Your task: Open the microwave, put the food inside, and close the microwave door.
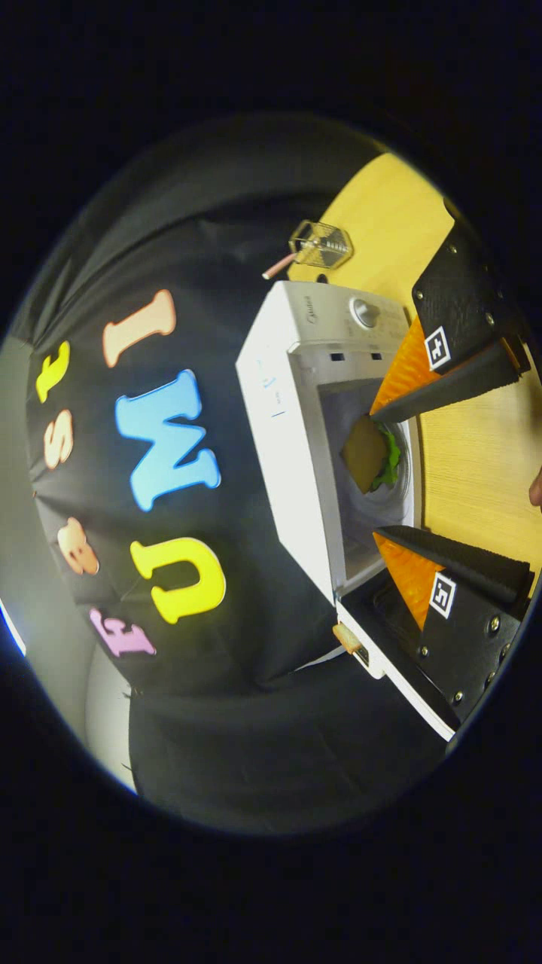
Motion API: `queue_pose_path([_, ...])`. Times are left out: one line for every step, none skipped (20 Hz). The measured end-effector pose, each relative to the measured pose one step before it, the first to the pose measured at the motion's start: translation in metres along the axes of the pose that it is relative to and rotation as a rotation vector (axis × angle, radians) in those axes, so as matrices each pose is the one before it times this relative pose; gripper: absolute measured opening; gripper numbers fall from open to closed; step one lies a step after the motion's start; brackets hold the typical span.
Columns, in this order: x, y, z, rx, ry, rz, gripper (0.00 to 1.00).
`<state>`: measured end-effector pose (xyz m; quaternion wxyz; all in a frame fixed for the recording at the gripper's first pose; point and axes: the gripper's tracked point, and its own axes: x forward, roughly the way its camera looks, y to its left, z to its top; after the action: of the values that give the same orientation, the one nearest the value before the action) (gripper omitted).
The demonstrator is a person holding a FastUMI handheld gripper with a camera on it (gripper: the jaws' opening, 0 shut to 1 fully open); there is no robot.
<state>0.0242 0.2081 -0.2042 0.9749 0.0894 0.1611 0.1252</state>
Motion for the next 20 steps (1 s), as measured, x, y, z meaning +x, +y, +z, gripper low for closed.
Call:
queue_pose_path([-0.0119,0.00895,0.00815,-0.03076,-0.02915,0.00822,0.82])
queue_pose_path([-0.01349,0.00746,0.00659,-0.0286,-0.02998,0.00191,0.82])
queue_pose_path([-0.01319,0.00441,0.00779,-0.02127,-0.02598,0.00949,0.82])
queue_pose_path([-0.01084,0.00906,0.00593,-0.00148,-0.01251,0.01535,0.83])
queue_pose_path([-0.00934,0.00993,0.0028,0.01092,-0.00405,0.01237,0.82])
queue_pose_path([-0.00948,0.00917,0.00172,0.02253,0.00374,0.00675,0.82])
queue_pose_path([-0.00753,0.00792,0.00253,0.01834,-0.00065,0.01262,0.82])
queue_pose_path([-0.00591,0.00768,0.00263,-0.00154,-0.00495,0.01286,0.82])
queue_pose_path([-0.00284,0.00423,-0.00118,-0.01598,0.00044,0.00733,0.81])
queue_pose_path([-0.0038,0.00855,-0.00262,-0.02487,-0.00006,0.01974,0.81])
queue_pose_path([-0.00462,0.01158,-0.00223,-0.01324,0.00174,0.02362,0.78])
queue_pose_path([-0.00263,0.01401,-0.00256,-0.0055,-0.00733,0.01995,0.67])
queue_pose_path([-0.0048,0.0108,-0.00244,-0.00686,-0.00164,0.02165,0.49])
queue_pose_path([-0.00627,0.01744,-0.00313,-0.02217,0.00057,0.05534,0.3])
queue_pose_path([-0.00082,0.0133,0.0001,-0.02185,-0.01355,0.04153,0.24])
queue_pose_path([-0.00373,0.01817,0.00091,-0.01782,-0.0113,0.05278,0.05])
queue_pose_path([-0.00333,0.02044,-0.00442,-0.0114,0.00782,0.05725,0.05])
queue_pose_path([0.0014,0.02032,-0.00932,0.00044,0.02903,0.05644,0.05])
queue_pose_path([0.00118,0.02137,-0.00468,-0.00192,0.01691,0.05483,0.03])
queue_pose_path([0.0015,0.01628,-0.00674,-0.00586,0.02117,0.04508,0.02])
